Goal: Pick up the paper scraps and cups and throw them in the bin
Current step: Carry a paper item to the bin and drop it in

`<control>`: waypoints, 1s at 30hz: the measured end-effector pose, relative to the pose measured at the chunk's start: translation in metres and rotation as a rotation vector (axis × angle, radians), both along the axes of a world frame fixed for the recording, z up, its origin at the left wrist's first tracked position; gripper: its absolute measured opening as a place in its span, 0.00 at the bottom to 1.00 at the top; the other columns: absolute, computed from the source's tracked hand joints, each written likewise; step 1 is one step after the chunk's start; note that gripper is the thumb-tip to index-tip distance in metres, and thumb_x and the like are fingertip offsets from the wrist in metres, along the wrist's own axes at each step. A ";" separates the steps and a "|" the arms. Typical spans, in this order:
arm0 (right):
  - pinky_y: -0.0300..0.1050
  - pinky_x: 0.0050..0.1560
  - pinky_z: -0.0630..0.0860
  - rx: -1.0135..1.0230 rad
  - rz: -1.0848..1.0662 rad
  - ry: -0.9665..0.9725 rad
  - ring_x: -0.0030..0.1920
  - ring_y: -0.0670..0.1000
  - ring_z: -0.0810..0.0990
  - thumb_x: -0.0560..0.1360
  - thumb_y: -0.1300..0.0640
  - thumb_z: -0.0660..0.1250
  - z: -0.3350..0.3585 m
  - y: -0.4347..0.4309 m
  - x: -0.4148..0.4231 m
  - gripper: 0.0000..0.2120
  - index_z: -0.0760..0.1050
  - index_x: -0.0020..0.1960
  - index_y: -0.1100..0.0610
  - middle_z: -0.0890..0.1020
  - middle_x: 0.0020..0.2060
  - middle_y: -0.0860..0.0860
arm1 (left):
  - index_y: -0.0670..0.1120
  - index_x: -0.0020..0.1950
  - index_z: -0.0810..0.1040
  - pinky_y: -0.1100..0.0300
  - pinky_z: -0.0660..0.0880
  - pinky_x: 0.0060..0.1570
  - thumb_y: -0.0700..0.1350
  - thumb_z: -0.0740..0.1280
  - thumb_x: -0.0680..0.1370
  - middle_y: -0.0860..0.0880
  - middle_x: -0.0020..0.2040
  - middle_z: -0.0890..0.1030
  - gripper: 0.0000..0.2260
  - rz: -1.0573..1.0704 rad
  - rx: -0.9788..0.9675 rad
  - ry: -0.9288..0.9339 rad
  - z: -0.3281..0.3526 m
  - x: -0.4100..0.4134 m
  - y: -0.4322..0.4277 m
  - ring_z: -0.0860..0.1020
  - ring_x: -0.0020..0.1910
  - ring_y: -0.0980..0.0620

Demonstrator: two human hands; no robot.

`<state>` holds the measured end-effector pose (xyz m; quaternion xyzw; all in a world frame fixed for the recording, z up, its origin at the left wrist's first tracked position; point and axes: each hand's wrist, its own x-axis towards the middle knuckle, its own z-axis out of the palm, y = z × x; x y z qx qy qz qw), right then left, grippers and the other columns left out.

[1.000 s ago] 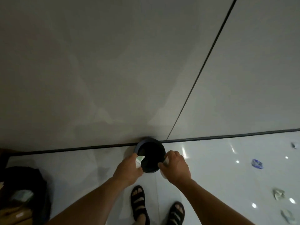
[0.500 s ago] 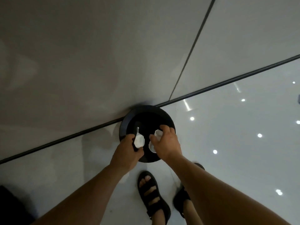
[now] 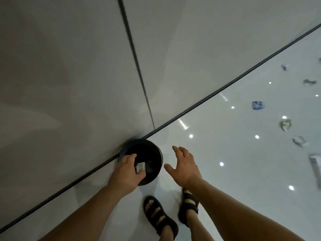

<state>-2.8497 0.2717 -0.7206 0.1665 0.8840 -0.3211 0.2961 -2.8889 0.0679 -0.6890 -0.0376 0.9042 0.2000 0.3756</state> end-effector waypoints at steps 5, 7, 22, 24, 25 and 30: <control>0.53 0.70 0.64 0.079 -0.219 0.098 0.77 0.52 0.52 0.76 0.37 0.62 0.116 0.079 0.022 0.36 0.50 0.78 0.45 0.53 0.78 0.48 | 0.48 0.76 0.57 0.54 0.59 0.71 0.57 0.63 0.76 0.48 0.75 0.60 0.32 -0.276 0.007 0.108 0.107 -0.018 0.083 0.58 0.73 0.47; 0.53 0.71 0.64 0.106 -0.300 0.116 0.77 0.52 0.51 0.76 0.38 0.62 0.156 0.110 0.050 0.36 0.51 0.78 0.45 0.53 0.78 0.48 | 0.49 0.77 0.54 0.54 0.57 0.72 0.58 0.62 0.77 0.49 0.76 0.57 0.33 -0.394 0.040 0.104 0.143 -0.008 0.122 0.54 0.75 0.48; 0.59 0.71 0.61 0.325 -0.649 0.110 0.78 0.54 0.45 0.75 0.37 0.61 0.328 0.383 0.292 0.38 0.50 0.79 0.47 0.50 0.78 0.50 | 0.48 0.77 0.53 0.47 0.55 0.73 0.60 0.58 0.78 0.48 0.78 0.55 0.32 -1.030 0.016 0.351 0.340 0.139 0.473 0.49 0.77 0.45; 0.59 0.70 0.61 0.316 -0.710 0.126 0.78 0.54 0.46 0.75 0.38 0.62 0.341 0.417 0.328 0.38 0.51 0.78 0.47 0.51 0.78 0.50 | 0.48 0.77 0.55 0.47 0.57 0.72 0.59 0.59 0.77 0.48 0.77 0.56 0.32 -1.073 0.028 0.356 0.350 0.173 0.516 0.51 0.76 0.46; 0.59 0.70 0.61 0.318 -0.738 0.128 0.78 0.54 0.46 0.75 0.38 0.62 0.347 0.432 0.347 0.38 0.51 0.78 0.47 0.51 0.78 0.50 | 0.49 0.77 0.55 0.47 0.58 0.71 0.59 0.59 0.77 0.48 0.77 0.57 0.32 -1.093 0.038 0.360 0.355 0.190 0.537 0.52 0.76 0.47; 0.59 0.71 0.61 0.342 -0.836 0.107 0.77 0.54 0.46 0.75 0.39 0.63 0.367 0.501 0.425 0.38 0.51 0.78 0.47 0.52 0.78 0.50 | 0.49 0.77 0.56 0.46 0.58 0.71 0.59 0.60 0.77 0.48 0.77 0.58 0.32 -1.183 0.114 0.378 0.374 0.259 0.627 0.53 0.76 0.47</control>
